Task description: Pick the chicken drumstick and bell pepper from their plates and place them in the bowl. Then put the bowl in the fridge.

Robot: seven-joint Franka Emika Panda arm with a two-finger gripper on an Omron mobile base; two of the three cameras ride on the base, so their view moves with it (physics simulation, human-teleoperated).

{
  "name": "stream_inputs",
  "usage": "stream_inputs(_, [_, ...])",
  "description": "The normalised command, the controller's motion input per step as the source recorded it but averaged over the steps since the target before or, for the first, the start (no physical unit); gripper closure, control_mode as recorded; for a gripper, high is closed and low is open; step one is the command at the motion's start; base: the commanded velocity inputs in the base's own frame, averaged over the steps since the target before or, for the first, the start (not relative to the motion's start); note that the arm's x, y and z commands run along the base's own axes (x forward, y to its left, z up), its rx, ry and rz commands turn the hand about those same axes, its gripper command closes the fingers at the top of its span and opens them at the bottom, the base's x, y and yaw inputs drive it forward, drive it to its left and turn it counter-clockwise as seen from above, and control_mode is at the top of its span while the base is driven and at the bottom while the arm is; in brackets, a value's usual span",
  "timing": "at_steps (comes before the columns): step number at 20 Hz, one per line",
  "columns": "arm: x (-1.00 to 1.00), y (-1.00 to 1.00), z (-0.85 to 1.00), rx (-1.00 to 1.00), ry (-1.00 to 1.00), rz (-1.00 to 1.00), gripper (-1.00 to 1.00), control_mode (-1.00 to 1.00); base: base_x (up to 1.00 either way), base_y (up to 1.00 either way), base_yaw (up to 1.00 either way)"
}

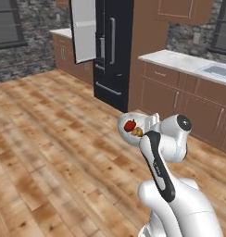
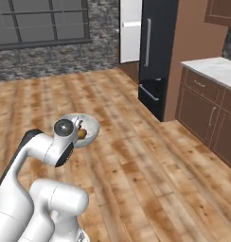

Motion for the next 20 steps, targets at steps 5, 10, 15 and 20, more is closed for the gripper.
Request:
stream_inputs(5, [0.0, 0.0, 0.0, 0.0, 0.0, 0.0, 1.0, 1.0, 0.94, 0.31, 0.01])
stream_inputs(10, [0.0, 0.0, 0.0, 0.0, 0.0, 0.0, 1.0, 1.0, 0.94, 0.29, 0.0])
stream_inputs(15, [0.0, 0.0, 0.0, 0.0, 0.0, 0.0, 1.0, 1.0, 0.94, 0.25, 0.0])
stream_inputs(20, [0.0, 0.0, 0.0, 0.0, 0.0, 0.0, 1.0, 1.0, 0.94, 0.24, 0.0])
